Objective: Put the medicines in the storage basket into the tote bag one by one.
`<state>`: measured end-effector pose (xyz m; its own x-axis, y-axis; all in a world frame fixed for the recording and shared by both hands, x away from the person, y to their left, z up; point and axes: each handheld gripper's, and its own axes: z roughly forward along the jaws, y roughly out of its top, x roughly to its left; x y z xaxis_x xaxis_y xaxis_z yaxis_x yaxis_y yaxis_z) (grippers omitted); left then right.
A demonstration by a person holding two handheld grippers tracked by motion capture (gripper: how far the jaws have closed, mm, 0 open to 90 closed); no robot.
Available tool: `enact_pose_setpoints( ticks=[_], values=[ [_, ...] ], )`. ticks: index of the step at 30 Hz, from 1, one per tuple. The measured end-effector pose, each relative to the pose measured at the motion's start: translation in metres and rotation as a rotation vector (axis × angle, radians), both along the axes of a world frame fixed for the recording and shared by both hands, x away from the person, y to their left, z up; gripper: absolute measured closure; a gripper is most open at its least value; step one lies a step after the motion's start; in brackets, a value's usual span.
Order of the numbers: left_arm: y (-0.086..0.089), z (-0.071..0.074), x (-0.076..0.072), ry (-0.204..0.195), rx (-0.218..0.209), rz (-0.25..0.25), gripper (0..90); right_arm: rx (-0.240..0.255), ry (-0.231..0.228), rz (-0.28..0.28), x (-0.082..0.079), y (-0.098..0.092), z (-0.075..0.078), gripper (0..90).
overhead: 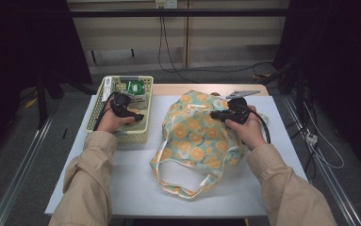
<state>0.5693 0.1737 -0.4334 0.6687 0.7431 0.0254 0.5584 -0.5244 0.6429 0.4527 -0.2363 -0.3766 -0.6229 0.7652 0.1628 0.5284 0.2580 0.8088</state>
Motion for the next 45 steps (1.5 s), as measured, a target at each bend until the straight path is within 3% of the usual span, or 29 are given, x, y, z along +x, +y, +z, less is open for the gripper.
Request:
enact_pose_setpoints(
  ticks=[3,14,18,19,23,27,29,30,34,41,45],
  values=[
    [-0.001,-0.002,0.000,0.010,-0.010,0.005,7.8,0.002,-0.001,-0.002,0.000,-0.001,-0.001,89.8],
    [0.000,-0.009,0.002,0.047,0.048,0.021,8.8,0.001,0.003,0.002,0.000,0.000,-0.003,89.8],
    [-0.002,-0.011,0.001,0.059,0.052,0.008,17.8,0.000,0.001,-0.001,-0.001,-0.001,-0.002,89.8],
    [-0.002,-0.010,0.002,0.051,0.074,0.002,19.7,-0.001,0.000,-0.001,-0.001,-0.002,-0.001,89.8],
    [-0.003,-0.008,0.001,0.050,0.084,0.020,20.4,0.001,-0.001,-0.003,-0.001,-0.003,-0.001,89.8],
    [-0.001,0.001,0.002,0.038,0.009,0.025,20.5,0.001,-0.002,-0.004,-0.002,-0.004,0.000,89.8],
    [-0.003,0.005,0.001,0.030,0.013,0.055,20.5,0.001,0.000,-0.005,-0.002,-0.004,0.000,89.8],
    [-0.003,0.008,0.001,0.047,0.009,0.043,20.5,0.001,-0.002,-0.005,-0.002,-0.005,0.000,89.9],
    [-0.006,0.021,0.000,0.032,-0.028,0.033,20.5,0.002,-0.001,-0.003,-0.002,-0.004,0.000,89.8],
    [-0.005,0.052,-0.010,0.028,-0.047,0.016,20.6,0.010,0.002,-0.012,0.001,-0.004,-0.003,89.9],
    [-0.006,0.070,-0.019,0.016,-0.112,-0.004,20.6,0.013,0.001,-0.010,0.001,-0.001,-0.004,89.9]
  ],
)
